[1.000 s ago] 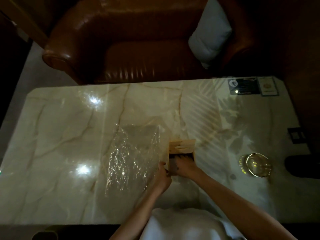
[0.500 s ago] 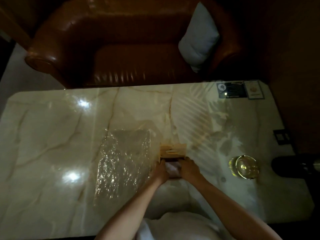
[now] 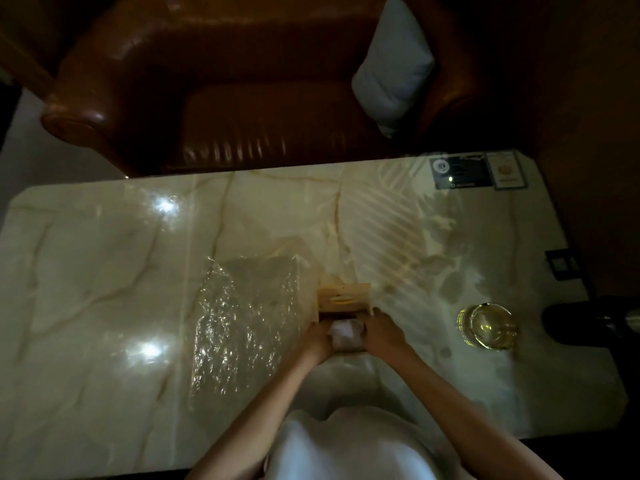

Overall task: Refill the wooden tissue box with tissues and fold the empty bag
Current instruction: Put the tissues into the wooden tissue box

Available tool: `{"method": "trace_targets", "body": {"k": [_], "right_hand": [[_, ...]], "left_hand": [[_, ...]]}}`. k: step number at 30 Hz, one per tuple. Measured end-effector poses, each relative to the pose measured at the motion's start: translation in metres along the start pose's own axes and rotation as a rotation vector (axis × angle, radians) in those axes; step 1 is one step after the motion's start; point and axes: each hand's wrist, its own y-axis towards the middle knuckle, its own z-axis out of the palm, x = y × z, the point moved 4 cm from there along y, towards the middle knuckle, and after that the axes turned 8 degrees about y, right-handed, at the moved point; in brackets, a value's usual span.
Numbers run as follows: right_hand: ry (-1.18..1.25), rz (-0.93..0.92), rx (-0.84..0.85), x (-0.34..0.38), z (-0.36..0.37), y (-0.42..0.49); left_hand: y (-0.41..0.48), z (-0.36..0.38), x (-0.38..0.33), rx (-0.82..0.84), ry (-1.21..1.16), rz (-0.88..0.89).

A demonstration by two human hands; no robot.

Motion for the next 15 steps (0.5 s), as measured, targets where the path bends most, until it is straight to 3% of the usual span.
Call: {"method": "trace_targets", "body": {"k": [4, 7, 8, 12, 15], "right_hand": [[0.292, 0.053, -0.133, -0.015, -0.024, -0.018], [0.663, 0.251, -0.06, -0.019, -0.04, -0.014], [0.809, 0.325, 0.003, -0.018, -0.042, -0.012], [1.211, 0.497, 0.337, -0.011, -0.037, -0.008], [1.284, 0.505, 0.377, -0.009, -0.035, -0.003]], "left_hand": [[-0.019, -0.024, 0.006, -0.188, -0.14, -0.115], [-0.019, -0.055, 0.008, -0.284, -0.402, -0.223], [-0.018, -0.061, 0.008, -0.228, -0.524, -0.265], [-0.017, -0.061, 0.001, 0.258, -0.978, -0.407], [-0.011, -0.055, 0.001, 0.331, -1.069, -0.356]]}}
